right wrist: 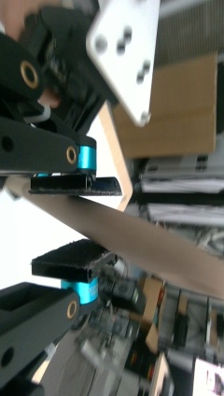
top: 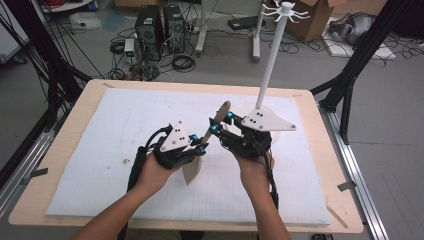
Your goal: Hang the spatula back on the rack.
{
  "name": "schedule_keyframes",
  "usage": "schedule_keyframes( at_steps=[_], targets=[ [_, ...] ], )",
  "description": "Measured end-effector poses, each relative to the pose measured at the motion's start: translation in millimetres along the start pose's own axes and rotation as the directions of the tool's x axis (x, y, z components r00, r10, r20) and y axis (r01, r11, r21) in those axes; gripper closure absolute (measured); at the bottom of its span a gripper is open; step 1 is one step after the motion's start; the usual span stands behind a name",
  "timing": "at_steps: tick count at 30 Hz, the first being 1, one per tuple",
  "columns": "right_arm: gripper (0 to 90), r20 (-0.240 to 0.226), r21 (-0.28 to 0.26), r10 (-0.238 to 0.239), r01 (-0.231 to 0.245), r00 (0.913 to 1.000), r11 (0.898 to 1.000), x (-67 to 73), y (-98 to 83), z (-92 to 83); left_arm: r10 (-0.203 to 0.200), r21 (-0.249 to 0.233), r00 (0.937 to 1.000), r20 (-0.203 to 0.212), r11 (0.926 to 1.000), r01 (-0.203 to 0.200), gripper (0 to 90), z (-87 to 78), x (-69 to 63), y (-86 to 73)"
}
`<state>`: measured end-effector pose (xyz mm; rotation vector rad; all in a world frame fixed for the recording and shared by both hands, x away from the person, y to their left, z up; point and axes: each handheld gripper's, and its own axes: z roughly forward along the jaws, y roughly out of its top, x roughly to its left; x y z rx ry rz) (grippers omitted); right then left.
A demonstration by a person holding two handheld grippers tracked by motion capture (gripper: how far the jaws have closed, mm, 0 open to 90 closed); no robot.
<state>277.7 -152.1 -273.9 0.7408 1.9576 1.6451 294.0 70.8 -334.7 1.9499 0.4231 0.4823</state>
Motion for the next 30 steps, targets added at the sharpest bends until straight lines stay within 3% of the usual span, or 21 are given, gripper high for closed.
schedule_keyframes(
  at_steps=[2,9,14,16,17,18,21,25,27,28,30],
  targets=[
    [70.4,-0.054,-0.014,-0.002,0.001,0.9985,1.000,1.2,2.1,-0.4,-0.008,-0.023,0.9998,0.020,0.9997,0.008,77.8,-1.0,0.1,-0.3],
    [72.4,-0.145,-0.015,-0.039,0.038,0.9887,0.999,4.5,10.5,-3.7,0.004,-0.079,0.9925,0.122,0.9968,0.006,77.5,-3.5,4.5,-1.4],
    [72.8,-0.202,-0.010,-0.062,0.061,0.9773,0.998,3.9,15.6,-6.9,0.023,-0.140,0.9784,0.205,0.9902,0.006,76.1,-3.3,8.3,-3.0],
    [73.0,-0.222,-0.007,-0.069,0.069,0.9725,0.998,2.7,17.0,-7.6,0.021,-0.183,0.9703,0.241,0.9829,0.024,72.9,-4.5,10.2,-3.1],
    [73.0,-0.235,-0.002,-0.077,0.078,0.9691,0.997,2.1,17.4,-7.8,0.018,-0.208,0.9624,0.271,0.9773,0.041,70.7,-4.7,11.1,-2.7],
    [73.1,-0.252,0.005,-0.078,0.082,0.9645,0.997,1.7,17.5,-7.6,0.026,-0.221,0.9595,0.280,0.9746,0.038,67.1,-5.0,11.4,-2.3],
    [73.1,-0.295,0.003,-0.081,0.086,0.9522,0.996,0.2,18.2,-6.9,0.048,-0.224,0.9534,0.298,0.9744,0.021,65.5,-4.1,11.3,-2.4],
    [73.1,-0.363,0.001,-0.081,0.087,0.9284,0.996,-2.7,20.1,-6.9,0.059,-0.219,0.9344,0.351,0.9754,0.021,66.6,-2.2,10.3,-2.8],
    [73.1,-0.393,0.004,-0.079,0.088,0.9161,0.996,-5.0,20.3,-6.7,0.056,-0.217,0.9314,0.360,0.9758,0.026,75.9,-1.4,9.3,-3.2],
    [73.1,-0.400,0.006,-0.070,0.078,0.9138,0.997,-5.7,20.1,-6.9,0.050,-0.213,0.9259,0.375,0.9766,0.033,77.3,-1.1,9.8,-3.3],
    [73.0,-0.412,0.005,-0.073,0.082,0.9083,0.997,-6.7,19.4,-7.1,0.053,-0.208,0.9268,0.372,0.9777,0.028,77.7,-0.9,8.8,-3.0]
  ],
)
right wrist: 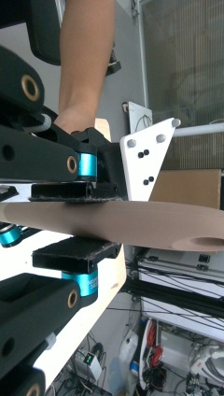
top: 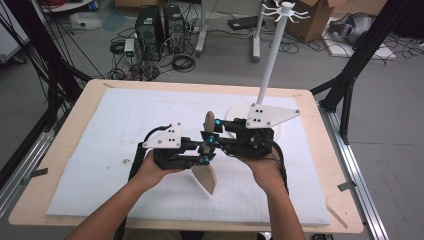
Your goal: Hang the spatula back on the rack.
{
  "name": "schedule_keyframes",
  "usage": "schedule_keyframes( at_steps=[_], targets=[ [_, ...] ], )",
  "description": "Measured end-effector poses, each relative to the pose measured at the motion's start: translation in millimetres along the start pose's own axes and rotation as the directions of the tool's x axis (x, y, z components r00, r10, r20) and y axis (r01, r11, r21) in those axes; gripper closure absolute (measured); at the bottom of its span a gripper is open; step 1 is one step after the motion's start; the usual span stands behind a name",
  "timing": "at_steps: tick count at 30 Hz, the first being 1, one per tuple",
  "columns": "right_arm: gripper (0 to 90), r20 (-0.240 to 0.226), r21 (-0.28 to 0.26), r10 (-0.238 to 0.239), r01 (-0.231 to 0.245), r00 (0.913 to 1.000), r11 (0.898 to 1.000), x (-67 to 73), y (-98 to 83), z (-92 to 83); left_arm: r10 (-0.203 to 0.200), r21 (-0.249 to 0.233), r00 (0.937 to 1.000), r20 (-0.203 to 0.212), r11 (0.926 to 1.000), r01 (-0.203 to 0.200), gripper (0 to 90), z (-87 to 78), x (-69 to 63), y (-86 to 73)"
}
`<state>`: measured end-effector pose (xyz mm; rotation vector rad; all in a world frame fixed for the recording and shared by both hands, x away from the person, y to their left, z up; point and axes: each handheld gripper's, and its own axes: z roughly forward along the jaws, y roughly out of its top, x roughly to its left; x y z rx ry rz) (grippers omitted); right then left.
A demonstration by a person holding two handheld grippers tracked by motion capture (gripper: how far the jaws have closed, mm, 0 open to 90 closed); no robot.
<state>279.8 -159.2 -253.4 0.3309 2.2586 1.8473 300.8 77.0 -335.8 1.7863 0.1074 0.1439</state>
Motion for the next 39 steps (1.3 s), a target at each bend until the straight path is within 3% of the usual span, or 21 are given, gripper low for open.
schedule_keyframes(
  at_steps=[4,7,10,15,17,19,22,24,26,28,33,36,39],
  targets=[
    [72.3,0.010,-0.032,0.014,-0.013,0.9999,0.999,-1.3,-3.1,-1.1,-0.017,0.003,0.9990,-0.041,0.9998,0.017,77.9,0.9,-2.1,2.1],
    [66.3,0.099,-0.069,0.016,-0.009,0.9950,0.998,2.5,-6.3,-1.9,-0.031,0.012,0.9944,-0.101,0.9994,0.033,77.9,2.5,-3.8,2.6],
    [60.1,0.191,-0.088,0.019,-0.002,0.9814,0.996,8.6,-7.7,0.3,-0.022,0.014,0.9866,-0.161,0.9996,0.025,77.9,3.5,-5.7,2.9],
    [61.8,0.259,-0.065,0.063,-0.047,0.9638,0.997,12.0,-10.5,9.4,-0.031,-0.022,0.9733,-0.227,0.9994,0.026,77.9,3.3,-7.1,5.0],
    [66.5,0.262,-0.063,0.088,-0.074,0.9610,0.995,12.1,-12.4,11.9,-0.036,-0.022,0.9703,-0.239,0.9993,0.032,77.9,3.8,-6.7,4.8],
    [73.7,0.259,-0.066,0.083,-0.068,0.9623,0.995,12.9,-13.5,13.1,-0.045,-0.027,0.9679,-0.247,0.9989,0.039,77.9,3.8,-6.8,4.2],
    [74.8,0.243,-0.060,0.085,-0.073,0.9663,0.996,12.1,-13.3,13.4,-0.045,-0.031,0.9724,-0.229,0.9987,0.039,77.6,3.1,-6.1,3.3],
    [74.9,0.223,-0.055,0.090,-0.080,0.9707,0.995,9.7,-12.4,12.3,-0.047,-0.045,0.9797,-0.195,0.9982,0.039,76.1,0.9,-3.0,2.3],
    [75.0,0.203,-0.048,0.097,-0.089,0.9745,0.995,5.7,-12.3,10.4,-0.073,-0.072,0.9803,-0.183,0.9955,0.061,55.4,-2.6,0.6,1.3],
    [75.1,0.191,-0.037,0.090,-0.085,0.9774,0.996,1.9,-13.0,7.4,-0.079,-0.090,0.9801,-0.182,0.9939,0.064,44.3,-8.2,3.4,-1.2],
    [75.1,0.157,-0.046,0.084,-0.078,0.9840,0.996,-8.9,-13.6,-5.9,-0.107,-0.115,0.9830,-0.149,0.9892,0.090,37.0,-27.1,9.6,-11.1],
    [75.1,0.128,-0.042,0.073,-0.068,0.9890,0.997,-15.9,-10.7,-14.7,-0.040,-0.112,0.9816,-0.186,0.9935,0.019,33.6,-39.2,10.5,-17.0],
    [75.0,0.133,-0.030,0.069,-0.066,0.9887,0.997,-24.4,-7.2,-23.0,-0.048,-0.133,0.9806,-0.190,0.9909,0.022,30.0,-50.3,13.8,-21.5]
  ],
)
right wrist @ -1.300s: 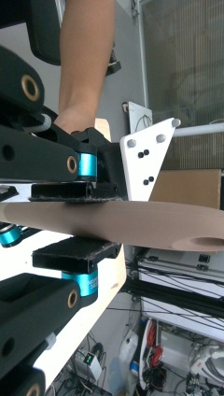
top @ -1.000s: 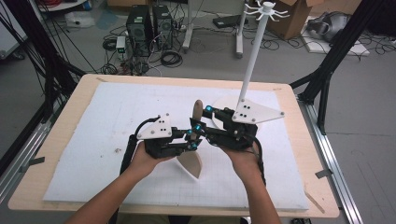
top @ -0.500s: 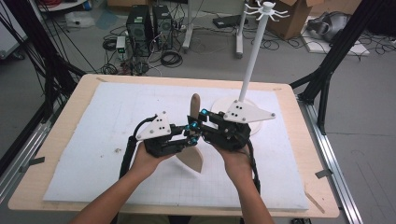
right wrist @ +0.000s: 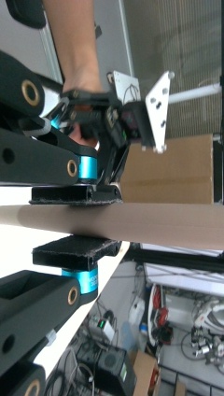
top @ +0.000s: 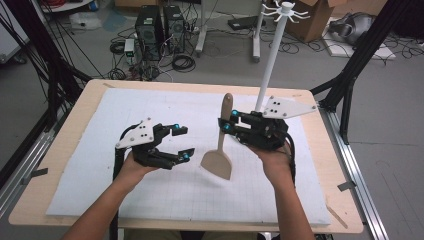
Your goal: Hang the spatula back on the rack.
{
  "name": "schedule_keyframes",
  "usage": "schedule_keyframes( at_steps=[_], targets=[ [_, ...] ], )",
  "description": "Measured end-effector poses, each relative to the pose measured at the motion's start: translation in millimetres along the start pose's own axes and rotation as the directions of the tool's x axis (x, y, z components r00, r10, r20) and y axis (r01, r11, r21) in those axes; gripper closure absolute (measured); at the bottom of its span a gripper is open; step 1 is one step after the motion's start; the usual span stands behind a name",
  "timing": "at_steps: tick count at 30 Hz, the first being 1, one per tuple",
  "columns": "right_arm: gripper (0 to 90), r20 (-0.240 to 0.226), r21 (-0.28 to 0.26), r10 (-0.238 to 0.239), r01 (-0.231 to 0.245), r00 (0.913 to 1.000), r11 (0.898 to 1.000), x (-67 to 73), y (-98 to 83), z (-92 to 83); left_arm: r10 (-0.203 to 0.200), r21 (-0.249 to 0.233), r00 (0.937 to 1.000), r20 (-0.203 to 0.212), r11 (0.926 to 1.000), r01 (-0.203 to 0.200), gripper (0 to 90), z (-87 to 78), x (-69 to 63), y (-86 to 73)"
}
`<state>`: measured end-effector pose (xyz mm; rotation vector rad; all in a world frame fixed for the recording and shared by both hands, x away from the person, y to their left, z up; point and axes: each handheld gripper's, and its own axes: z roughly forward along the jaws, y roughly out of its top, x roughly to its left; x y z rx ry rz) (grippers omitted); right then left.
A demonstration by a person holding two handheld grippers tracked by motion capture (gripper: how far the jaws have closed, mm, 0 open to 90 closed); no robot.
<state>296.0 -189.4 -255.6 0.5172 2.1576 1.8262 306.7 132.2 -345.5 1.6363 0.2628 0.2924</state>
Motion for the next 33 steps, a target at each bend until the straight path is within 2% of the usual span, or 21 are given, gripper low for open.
schedule_keyframes(
  at_steps=[3,6,12,16,20,25,29,33],
  targets=[
    [75.0,0.024,0.005,-0.003,0.003,0.9997,1.000,-11.8,2.3,-6.0,-0.012,0.013,0.9997,-0.020,0.9998,0.012,26.1,-9.9,4.6,-2.8],
    [75.0,0.053,0.013,0.006,-0.006,0.9986,1.000,-23.5,2.1,-11.6,-0.070,0.052,0.9959,-0.058,0.9960,0.073,16.5,-19.9,11.5,-8.8],
    [75.0,0.077,0.012,0.031,-0.032,0.9966,0.999,-42.6,5.4,-18.7,-0.078,0.046,0.9912,-0.107,0.9955,0.083,16.6,-38.8,17.3,-20.0],
    [75.0,0.102,0.024,0.027,-0.030,0.9944,0.999,-55.5,15.8,-21.2,-0.079,0.038,0.9869,-0.141,0.9956,0.085,16.6,-50.2,20.3,-24.5],
    [75.1,0.113,0.017,0.044,-0.046,0.9926,0.999,-71.2,29.3,-23.0,-0.083,0.032,0.9819,-0.170,0.9954,0.090,16.6,-57.7,23.4,-27.5],
    [75.1,0.150,0.019,0.057,-0.061,0.9870,0.998,-91.3,45.3,-25.3,-0.087,0.038,0.9791,-0.184,0.9948,0.095,16.7,-63.3,24.6,-33.1],
    [75.1,0.169,0.008,0.068,-0.070,0.9833,0.998,-102.0,53.5,-28.6,-0.098,0.040,0.9758,-0.196,0.9934,0.108,16.8,-65.2,25.4,-38.1],
    [75.1,0.194,0.010,0.078,-0.082,0.9778,0.997,-112.7,59.1,-30.3,-0.097,0.049,0.9751,-0.199,0.9928,0.109,17.1,-64.3,25.5,-39.9]
  ],
)
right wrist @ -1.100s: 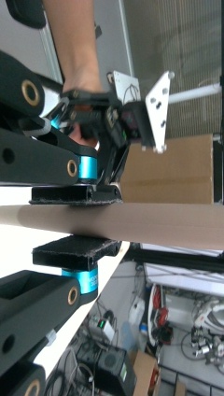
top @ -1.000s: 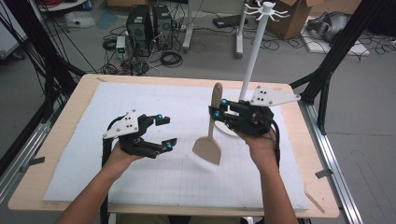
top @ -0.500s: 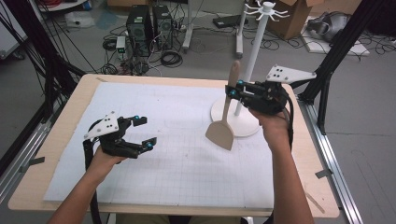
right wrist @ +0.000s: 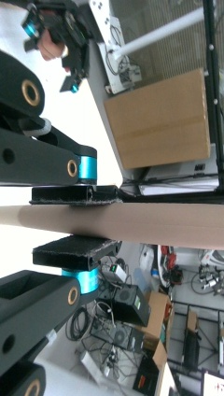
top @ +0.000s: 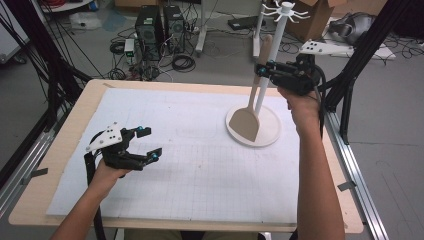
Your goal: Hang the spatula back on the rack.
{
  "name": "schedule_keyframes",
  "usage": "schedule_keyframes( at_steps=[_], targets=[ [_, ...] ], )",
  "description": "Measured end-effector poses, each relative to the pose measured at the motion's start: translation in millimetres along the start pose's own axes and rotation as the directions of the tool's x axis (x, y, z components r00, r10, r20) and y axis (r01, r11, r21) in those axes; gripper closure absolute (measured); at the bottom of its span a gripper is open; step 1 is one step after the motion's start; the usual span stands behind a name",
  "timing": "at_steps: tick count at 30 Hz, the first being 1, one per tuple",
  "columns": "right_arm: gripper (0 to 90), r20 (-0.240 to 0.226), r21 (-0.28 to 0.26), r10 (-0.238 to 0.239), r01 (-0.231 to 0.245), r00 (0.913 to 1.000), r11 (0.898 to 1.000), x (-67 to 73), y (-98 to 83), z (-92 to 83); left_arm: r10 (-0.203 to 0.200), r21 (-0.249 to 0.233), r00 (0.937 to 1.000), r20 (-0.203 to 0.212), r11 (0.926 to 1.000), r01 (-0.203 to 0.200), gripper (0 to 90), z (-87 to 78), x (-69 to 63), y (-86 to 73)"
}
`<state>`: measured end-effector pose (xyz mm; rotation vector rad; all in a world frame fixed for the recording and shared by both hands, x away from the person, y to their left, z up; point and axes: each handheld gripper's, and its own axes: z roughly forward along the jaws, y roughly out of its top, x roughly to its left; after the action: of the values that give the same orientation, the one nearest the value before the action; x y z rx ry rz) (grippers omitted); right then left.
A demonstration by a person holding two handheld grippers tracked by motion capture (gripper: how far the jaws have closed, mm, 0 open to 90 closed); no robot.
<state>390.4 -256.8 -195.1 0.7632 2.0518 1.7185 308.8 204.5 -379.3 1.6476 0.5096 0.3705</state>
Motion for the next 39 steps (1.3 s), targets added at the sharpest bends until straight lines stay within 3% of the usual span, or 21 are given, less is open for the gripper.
schedule_keyframes(
  at_steps=[6,16,39],
  targets=[
    [75.1,0.028,-0.006,0.007,-0.007,0.9996,1.000,-11.9,5.5,1.6,0.004,0.001,1.0000,0.001,1.0000,-0.004,17.2,2.8,-1.2,1.3],
    [75.1,0.032,-0.022,0.030,-0.029,0.9990,0.999,-22.9,20.6,6.4,0.001,-0.003,1.0000,0.004,1.0000,-0.001,17.2,4.3,-1.9,1.9],
    [75.1,0.080,-0.001,0.094,-0.094,0.9924,0.996,-46.8,19.9,10.7,0.004,0.002,0.9999,0.010,1.0000,-0.004,17.2,7.6,-3.9,3.6]
  ],
)
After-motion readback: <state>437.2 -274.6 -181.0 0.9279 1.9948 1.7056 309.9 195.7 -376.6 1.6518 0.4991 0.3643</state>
